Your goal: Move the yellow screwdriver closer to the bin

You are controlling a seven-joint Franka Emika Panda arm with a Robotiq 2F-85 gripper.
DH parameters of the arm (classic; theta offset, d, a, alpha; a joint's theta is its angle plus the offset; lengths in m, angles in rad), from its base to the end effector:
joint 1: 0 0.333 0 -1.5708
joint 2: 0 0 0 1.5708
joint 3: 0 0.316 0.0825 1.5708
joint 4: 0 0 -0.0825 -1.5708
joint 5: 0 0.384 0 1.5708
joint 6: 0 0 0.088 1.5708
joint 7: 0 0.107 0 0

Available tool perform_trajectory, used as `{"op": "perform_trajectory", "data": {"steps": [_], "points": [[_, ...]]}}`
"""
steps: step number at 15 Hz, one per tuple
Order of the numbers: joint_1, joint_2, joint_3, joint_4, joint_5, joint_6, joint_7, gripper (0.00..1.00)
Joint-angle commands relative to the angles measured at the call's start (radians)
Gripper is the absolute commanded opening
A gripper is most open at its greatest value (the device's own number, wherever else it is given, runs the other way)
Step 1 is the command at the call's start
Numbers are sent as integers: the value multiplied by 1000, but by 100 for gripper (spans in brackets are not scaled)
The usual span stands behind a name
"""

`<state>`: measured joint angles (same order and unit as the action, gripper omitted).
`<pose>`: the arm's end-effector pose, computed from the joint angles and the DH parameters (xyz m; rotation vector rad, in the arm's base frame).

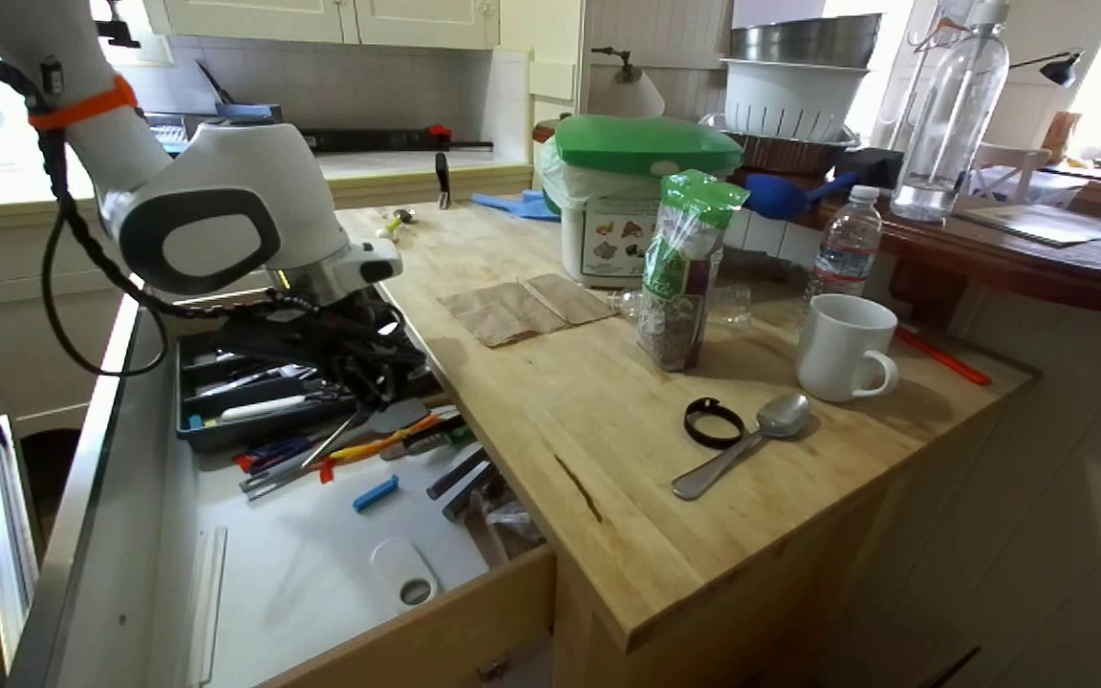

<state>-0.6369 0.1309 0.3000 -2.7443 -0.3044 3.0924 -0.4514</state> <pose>0.3964 -0.1083 0.2037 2.9654 0.6167 0.3112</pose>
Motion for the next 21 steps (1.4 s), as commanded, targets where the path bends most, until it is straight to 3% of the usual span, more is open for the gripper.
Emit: {"op": "perform_trajectory", "data": {"steps": [1,4,6,8,9,12,13,16,19,21], "points": [[-147,-60,189,1,146,-49,-144,6],[-242,-91,339,-12,371,-42,-294,6],[-269,-133,404,2,492,-130,-384,6],[-262,-211,407,-7,568,-247,-443,6],[-248,-109,378,8,493,-140,-387,25],[-248,-175,386,6,534,-217,-417,25],[-248,-183,386,5,535,-221,-417,6],[-240,-208,389,1,475,-258,-544,6],[-218,-234,377,1,525,-249,-740,6],[-188,-271,362,-21,620,-228,-880,6]]}}
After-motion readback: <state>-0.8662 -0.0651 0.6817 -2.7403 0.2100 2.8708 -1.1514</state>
